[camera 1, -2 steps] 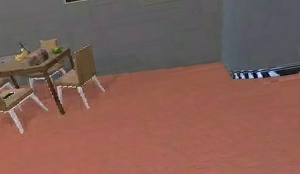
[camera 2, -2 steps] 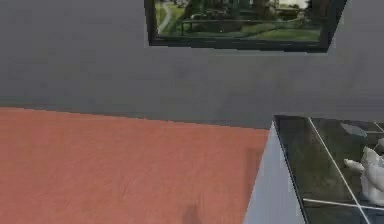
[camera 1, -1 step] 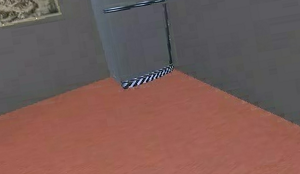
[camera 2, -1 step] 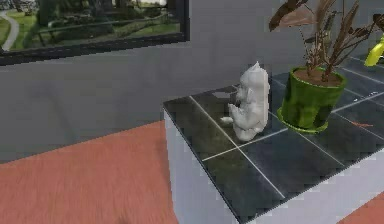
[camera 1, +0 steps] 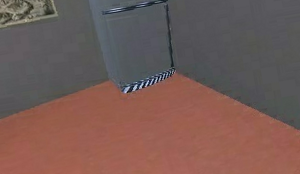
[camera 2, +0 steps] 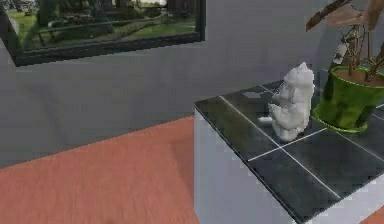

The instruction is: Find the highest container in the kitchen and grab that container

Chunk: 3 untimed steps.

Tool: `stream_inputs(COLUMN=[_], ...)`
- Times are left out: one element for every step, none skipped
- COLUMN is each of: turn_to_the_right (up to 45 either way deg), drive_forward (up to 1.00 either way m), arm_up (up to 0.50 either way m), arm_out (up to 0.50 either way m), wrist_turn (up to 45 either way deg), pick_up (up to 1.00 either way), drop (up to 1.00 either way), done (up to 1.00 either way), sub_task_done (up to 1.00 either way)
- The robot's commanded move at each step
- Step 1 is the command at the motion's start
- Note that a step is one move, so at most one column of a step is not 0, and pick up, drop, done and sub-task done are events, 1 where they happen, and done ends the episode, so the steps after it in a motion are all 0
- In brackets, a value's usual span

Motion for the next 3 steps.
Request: stream_inputs(turn_to_the_right=[45.0, 18.0, 0.0], drive_forward=[0.00, 0.00, 0.90], arm_up=[0.00, 0.00, 0.00], arm_out=[0.00, 0.00, 0.00], wrist_turn=[0.0, 0.0, 0.0], pick_up=[0.00, 0.00, 0.00], drop=[0.00, 0.00, 0.00], done=[0.00, 0.00, 0.00], sub_task_done=[0.00, 0.00, 0.00])
